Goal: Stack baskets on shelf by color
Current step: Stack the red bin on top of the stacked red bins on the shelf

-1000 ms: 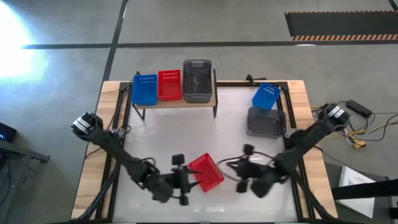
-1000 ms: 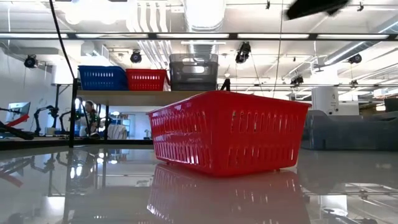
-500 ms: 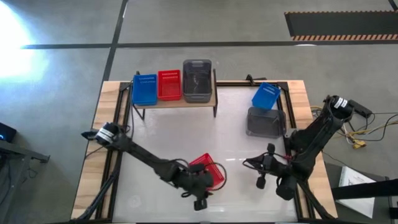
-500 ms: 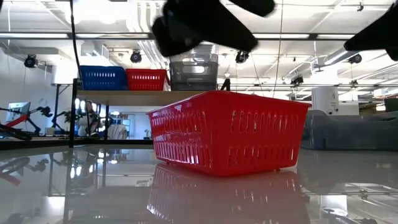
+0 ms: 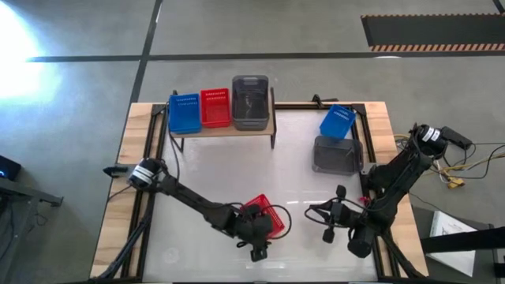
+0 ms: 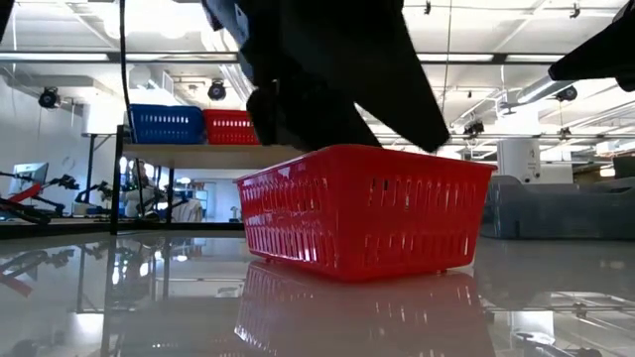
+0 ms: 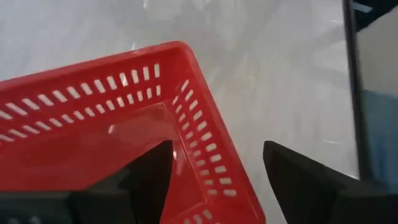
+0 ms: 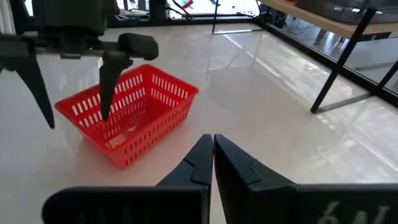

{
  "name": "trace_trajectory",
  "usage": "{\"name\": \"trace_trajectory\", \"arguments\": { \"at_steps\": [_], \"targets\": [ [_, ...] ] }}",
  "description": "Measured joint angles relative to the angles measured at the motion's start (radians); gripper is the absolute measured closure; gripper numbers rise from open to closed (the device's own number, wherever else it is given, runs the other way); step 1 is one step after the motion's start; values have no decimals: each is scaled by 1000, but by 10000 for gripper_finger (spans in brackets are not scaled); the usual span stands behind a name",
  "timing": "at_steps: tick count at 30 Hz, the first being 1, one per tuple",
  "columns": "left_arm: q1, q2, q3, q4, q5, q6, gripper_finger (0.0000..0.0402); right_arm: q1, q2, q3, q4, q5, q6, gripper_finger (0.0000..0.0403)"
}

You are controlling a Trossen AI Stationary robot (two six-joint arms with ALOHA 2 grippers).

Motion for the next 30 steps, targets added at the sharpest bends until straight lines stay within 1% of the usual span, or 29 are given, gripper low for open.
{"name": "trace_trajectory", "arguments": {
  "at_steps": [1,4,6,8,13,14,15,18,23,26,30],
  "targets": [
    [-1,8,1,1,-23,-7,172,0,1,0,1,0,0,394],
    [-1,12,-1,-71,-102,-28,199,0,3,0,3,0,1,394],
    [4,9,-1,-83,-143,-29,226,0,5,0,0,-1,0,394],
    [7,-2,-3,-102,-180,-27,262,-1,5,0,2,0,0,394],
    [26,-35,-7,-126,-183,19,372,-2,5,0,3,-1,0,394],
    [27,-36,-8,-148,-181,31,386,-2,5,0,1,-1,0,394],
    [29,-37,-7,-169,-182,36,392,-2,5,0,3,-1,0,394],
    [30,-52,-4,-232,-181,54,394,-2,5,0,3,-1,0,394],
    [31,-81,-6,-219,-178,57,396,-2,5,0,4,-1,0,394],
    [31,-98,-8,-192,-178,98,374,-2,5,0,4,-1,0,394],
    [31,-104,-10,-179,-178,135,318,-2,5,0,5,-1,0,394]
  ]
}}
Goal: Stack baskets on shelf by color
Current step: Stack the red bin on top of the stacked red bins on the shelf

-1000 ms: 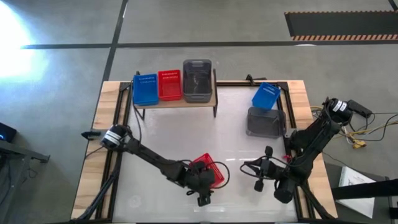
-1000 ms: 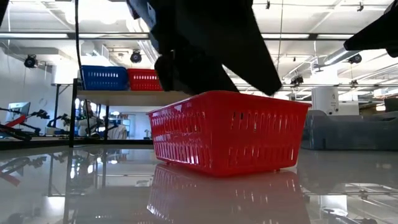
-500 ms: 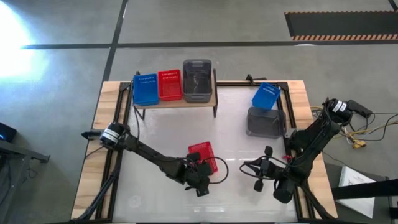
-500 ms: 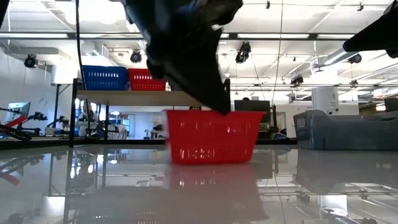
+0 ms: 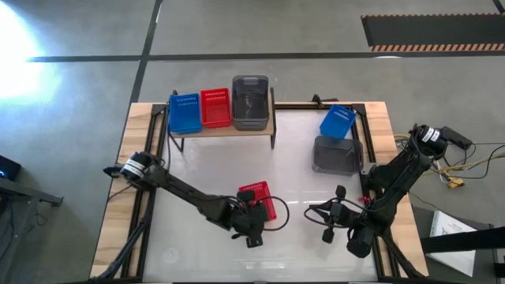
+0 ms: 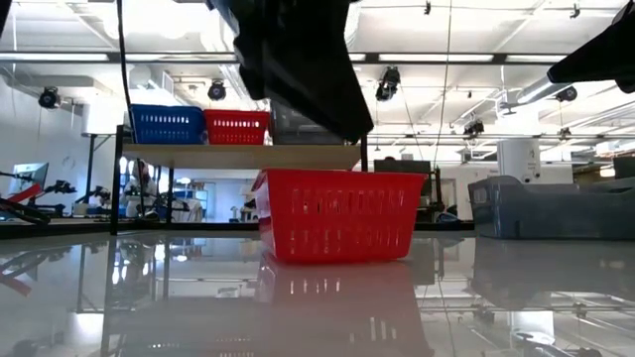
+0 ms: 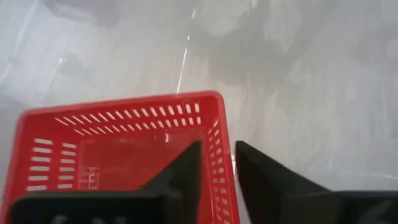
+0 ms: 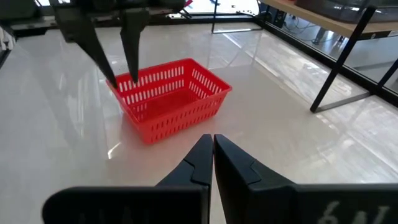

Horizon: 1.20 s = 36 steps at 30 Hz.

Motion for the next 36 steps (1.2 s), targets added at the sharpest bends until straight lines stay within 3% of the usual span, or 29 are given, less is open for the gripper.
{"name": "trace_trajectory", "arguments": {
  "at_steps": [6,10,15,21,24,27,36],
  "targets": [
    [-1,40,-8,21,31,1,229,0,0,0,3,-1,0,394],
    [-11,45,-9,46,54,-4,221,0,2,0,4,-1,0,394],
    [-12,45,-20,41,-24,-4,280,0,2,-2,4,-1,0,394],
    [-8,45,-30,42,-22,-4,382,0,2,-2,8,-1,0,394],
    [-8,45,-29,44,19,-4,396,0,2,-2,9,-1,0,394],
    [-8,44,-28,44,34,-4,372,0,2,-2,11,-1,-2,394],
    [-8,33,-28,45,41,-6,248,0,2,-3,11,-1,-4,394]
  ]
}}
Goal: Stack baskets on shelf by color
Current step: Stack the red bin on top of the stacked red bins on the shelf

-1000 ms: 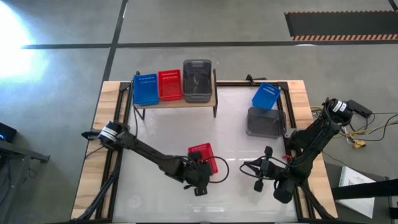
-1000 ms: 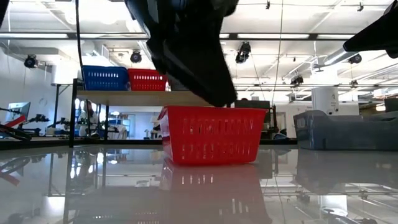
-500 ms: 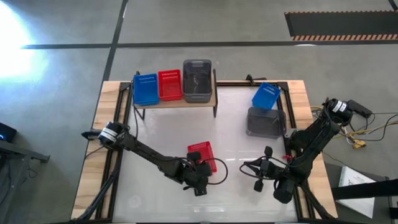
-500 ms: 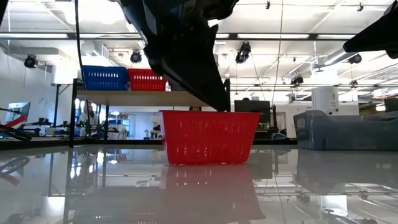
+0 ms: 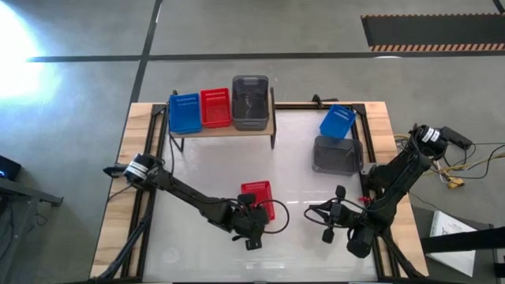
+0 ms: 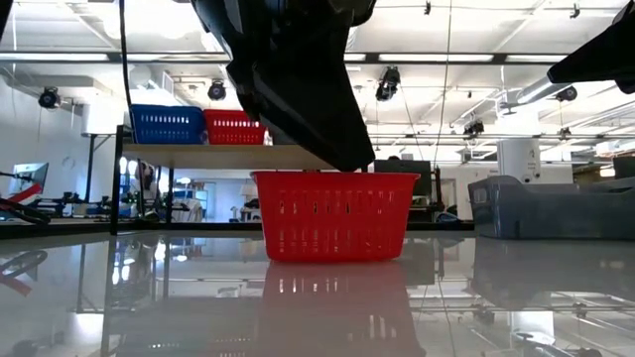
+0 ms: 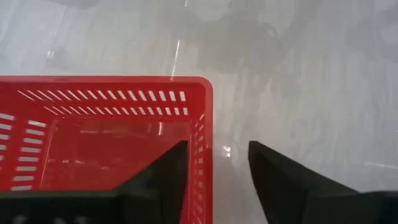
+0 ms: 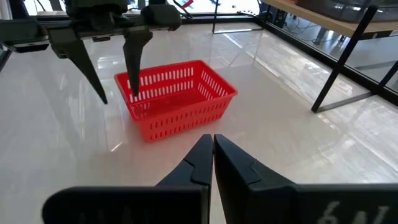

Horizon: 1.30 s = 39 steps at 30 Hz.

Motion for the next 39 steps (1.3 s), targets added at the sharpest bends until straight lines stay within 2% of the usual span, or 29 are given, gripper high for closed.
{"name": "trace_trajectory", "arguments": {
  "at_steps": [3,6,10,16,20,26,31,36,39],
  "targets": [
    [0,2,-1,0,1,-5,233,0,0,0,0,0,0,394],
    [0,13,-6,-3,1,-25,240,0,0,0,0,0,0,394],
    [2,34,-9,-7,-9,-25,285,0,0,0,1,0,0,394],
    [3,33,-9,-4,-21,-12,387,0,0,0,2,0,-4,394],
    [3,29,13,-55,-24,9,397,0,0,0,3,0,-4,394],
    [-28,-19,101,-340,-73,9,400,0,0,0,3,0,-8,394],
    [-72,-101,191,-643,-183,1,401,0,0,0,1,1,-16,394],
    [-81,-241,204,-807,-284,42,401,0,0,-1,0,1,-17,394],
    [-62,-333,177,-849,-394,129,401,0,0,-2,0,1,-17,394]
  ]
}}
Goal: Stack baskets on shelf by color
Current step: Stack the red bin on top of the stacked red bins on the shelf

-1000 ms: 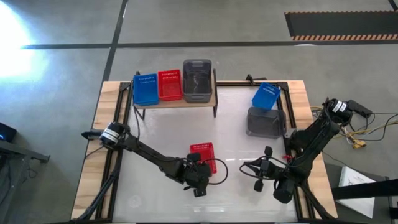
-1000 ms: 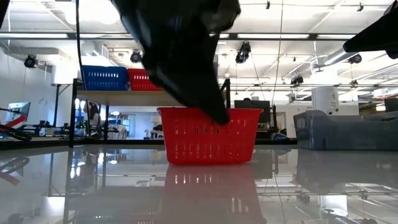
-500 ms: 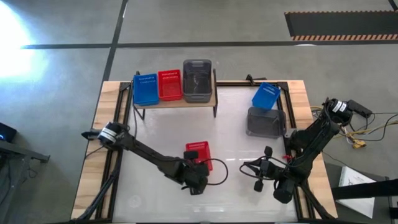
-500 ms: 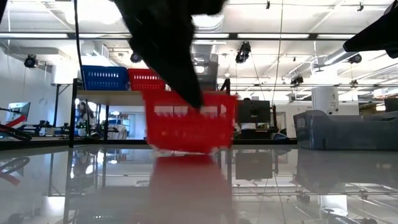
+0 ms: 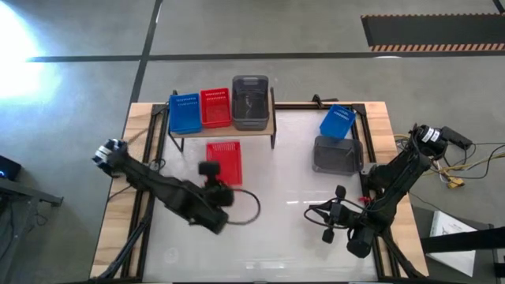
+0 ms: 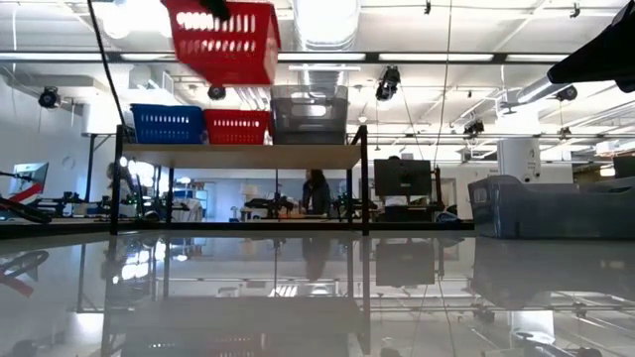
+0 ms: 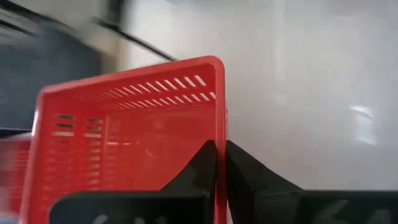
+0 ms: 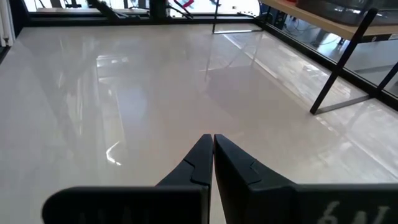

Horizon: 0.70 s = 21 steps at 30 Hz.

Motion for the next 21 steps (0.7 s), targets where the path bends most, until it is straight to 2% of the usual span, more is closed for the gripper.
{"name": "trace_trajectory", "arguments": {
  "at_steps": [6,12,15,21],
  "targets": [
    [111,-177,-63,6,-201,176,401,0,0,-2,-1,0,2,394],
    [359,-322,-176,33,-220,298,401,0,0,-3,0,1,4,394],
    [498,-389,-265,137,-163,405,401,0,0,-3,1,1,4,394],
    [699,-497,-453,555,117,693,401,0,0,-4,5,1,6,394]
  ]
}}
